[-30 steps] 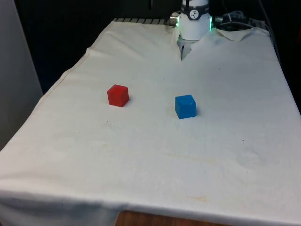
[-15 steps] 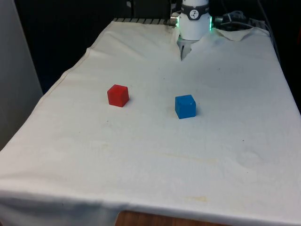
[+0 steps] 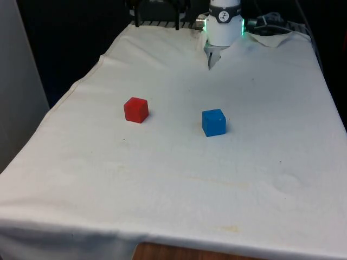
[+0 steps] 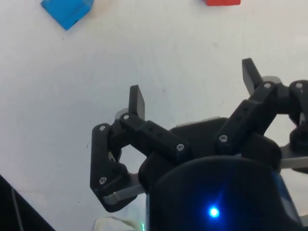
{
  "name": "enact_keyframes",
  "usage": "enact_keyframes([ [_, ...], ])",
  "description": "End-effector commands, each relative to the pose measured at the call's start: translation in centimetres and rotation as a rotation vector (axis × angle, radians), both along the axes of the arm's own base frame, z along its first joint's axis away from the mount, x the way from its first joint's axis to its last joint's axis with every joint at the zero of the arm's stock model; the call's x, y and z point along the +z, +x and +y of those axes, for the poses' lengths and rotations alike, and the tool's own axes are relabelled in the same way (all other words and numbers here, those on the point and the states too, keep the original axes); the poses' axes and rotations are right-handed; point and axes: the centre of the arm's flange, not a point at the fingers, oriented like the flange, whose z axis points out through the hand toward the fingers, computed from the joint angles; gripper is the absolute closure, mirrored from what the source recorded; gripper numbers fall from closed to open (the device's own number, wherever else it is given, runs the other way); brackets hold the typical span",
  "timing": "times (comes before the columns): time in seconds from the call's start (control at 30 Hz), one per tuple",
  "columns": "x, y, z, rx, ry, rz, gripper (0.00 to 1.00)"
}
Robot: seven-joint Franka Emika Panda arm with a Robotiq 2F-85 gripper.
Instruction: Stack the two cubes.
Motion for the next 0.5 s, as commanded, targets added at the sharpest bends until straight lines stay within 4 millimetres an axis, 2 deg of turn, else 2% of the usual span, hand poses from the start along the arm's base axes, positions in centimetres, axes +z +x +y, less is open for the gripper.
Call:
enact_keyframes([
  [0.0, -0.4, 0.0, -0.6, 0.001, 0.007, -0.01, 0.0],
  [0.47, -2.6, -0.5, -3.9, -0.008, 0.011, -0.024, 0.0],
])
